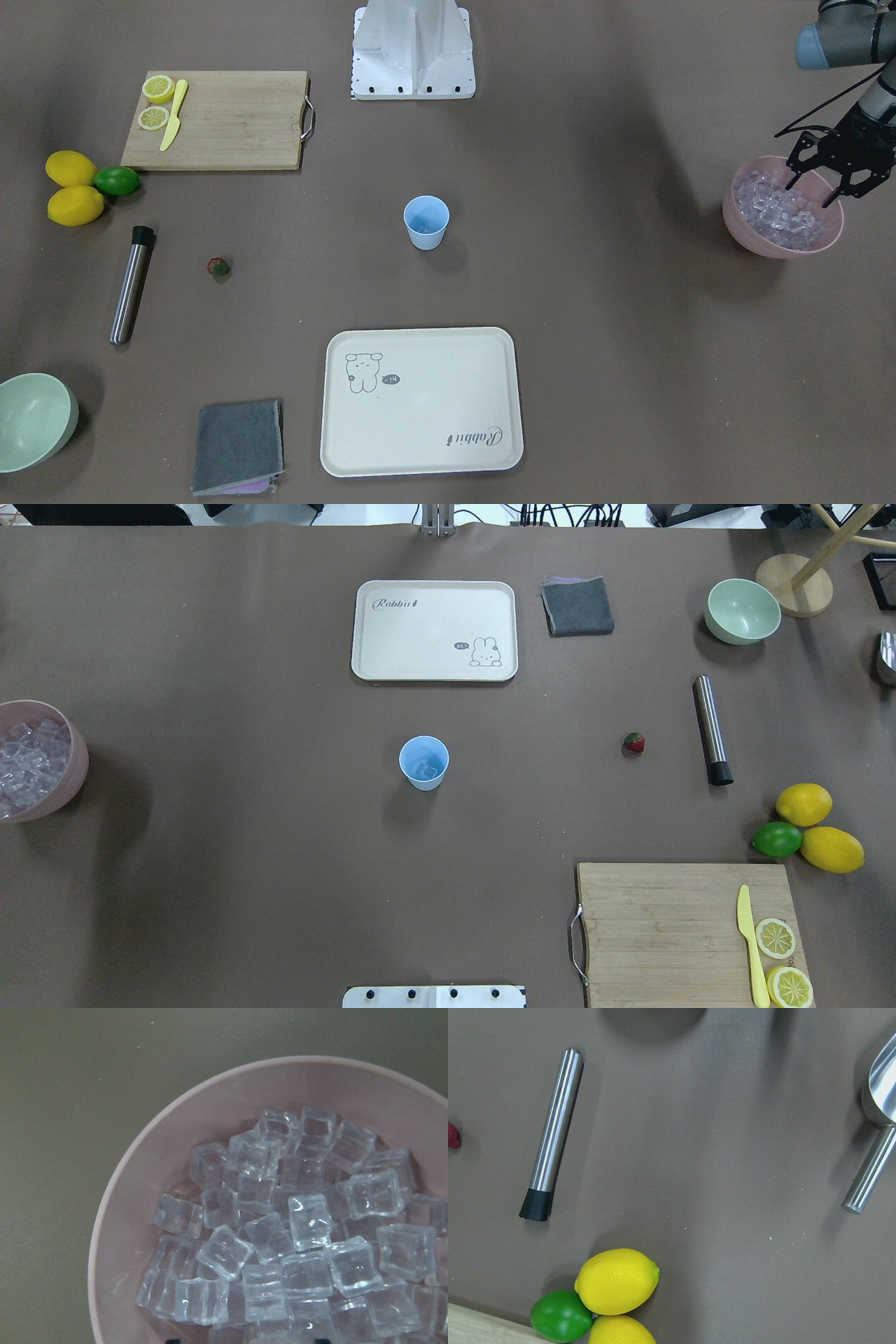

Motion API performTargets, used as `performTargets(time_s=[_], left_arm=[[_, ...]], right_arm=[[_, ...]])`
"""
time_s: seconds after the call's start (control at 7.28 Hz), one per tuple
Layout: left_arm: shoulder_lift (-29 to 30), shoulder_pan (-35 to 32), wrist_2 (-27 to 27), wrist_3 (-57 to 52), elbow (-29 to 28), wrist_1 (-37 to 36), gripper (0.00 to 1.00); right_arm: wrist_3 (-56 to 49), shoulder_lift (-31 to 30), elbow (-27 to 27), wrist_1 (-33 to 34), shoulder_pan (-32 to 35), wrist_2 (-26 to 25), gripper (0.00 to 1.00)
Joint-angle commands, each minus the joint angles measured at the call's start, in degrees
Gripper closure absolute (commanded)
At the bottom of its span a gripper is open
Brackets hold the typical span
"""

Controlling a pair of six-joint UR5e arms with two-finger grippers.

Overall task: Mash ice and strawberries in cup
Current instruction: 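Lower the left gripper into the ice and grasp another cube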

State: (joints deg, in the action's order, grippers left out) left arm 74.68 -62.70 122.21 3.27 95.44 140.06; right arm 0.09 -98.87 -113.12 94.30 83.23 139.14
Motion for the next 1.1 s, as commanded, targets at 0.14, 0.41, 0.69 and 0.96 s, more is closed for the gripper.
performTargets(time_s=[0.14,0.41,0.69,0.96], left_arm=[[-0.3,0.2,0.0,-0.1,-0.8,0.1,0.31],[-0.3,0.2,0.2,0.2,-0.8,0.0,0.31],[-0.2,0.6,0.6,0.3,-0.7,-0.1,0.33],[-0.2,1.5,0.5,0.3,-0.7,0.0,0.33]], right_arm=[[0.0,-0.5,-0.1,0.0,0.0,0.8,0.0],[0.0,-0.6,-0.1,0.0,0.0,0.9,0.0],[0.0,-0.6,-0.1,0.0,0.0,0.9,0.0],[0.0,-0.6,-0.1,0.0,0.0,0.9,0.0]])
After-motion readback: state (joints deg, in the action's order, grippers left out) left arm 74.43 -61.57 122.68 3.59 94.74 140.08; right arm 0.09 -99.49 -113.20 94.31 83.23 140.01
